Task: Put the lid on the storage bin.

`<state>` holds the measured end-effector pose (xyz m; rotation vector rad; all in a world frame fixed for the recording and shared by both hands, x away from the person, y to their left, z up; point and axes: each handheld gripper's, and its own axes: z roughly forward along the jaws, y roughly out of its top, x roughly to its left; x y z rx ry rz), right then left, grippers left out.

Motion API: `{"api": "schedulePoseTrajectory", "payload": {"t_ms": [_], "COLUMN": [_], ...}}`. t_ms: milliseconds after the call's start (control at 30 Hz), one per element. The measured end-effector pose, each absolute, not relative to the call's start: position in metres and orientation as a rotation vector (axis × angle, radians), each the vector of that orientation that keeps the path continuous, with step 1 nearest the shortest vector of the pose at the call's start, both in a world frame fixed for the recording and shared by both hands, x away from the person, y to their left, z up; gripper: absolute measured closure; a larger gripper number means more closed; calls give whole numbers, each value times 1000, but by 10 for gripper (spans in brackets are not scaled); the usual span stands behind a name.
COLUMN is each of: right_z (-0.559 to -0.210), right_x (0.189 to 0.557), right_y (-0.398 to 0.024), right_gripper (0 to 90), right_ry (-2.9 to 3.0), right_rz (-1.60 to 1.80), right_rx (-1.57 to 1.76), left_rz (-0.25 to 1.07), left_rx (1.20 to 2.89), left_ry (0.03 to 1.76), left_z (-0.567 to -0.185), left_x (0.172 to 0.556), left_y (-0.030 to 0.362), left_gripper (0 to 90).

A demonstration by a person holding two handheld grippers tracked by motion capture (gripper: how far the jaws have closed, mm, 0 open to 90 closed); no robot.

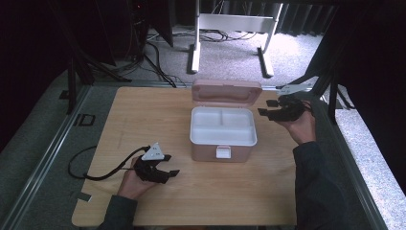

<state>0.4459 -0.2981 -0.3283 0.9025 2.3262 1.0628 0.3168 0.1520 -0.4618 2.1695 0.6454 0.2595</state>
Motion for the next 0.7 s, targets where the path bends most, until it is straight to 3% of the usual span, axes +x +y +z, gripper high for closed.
{"api": "schedulePoseTrajectory", "payload": {"t_ms": [700], "right_z": [-301], "right_x": [482], "right_y": [-299], "right_gripper": [496], "right_ry": [2130], "right_rz": [1170], "right_rx": [1065], "left_rz": [258], "left_rx": [2167], "left_ry": [645], "left_z": [-462], "left_x": [318], "left_y": [152], "left_gripper": [330]}}
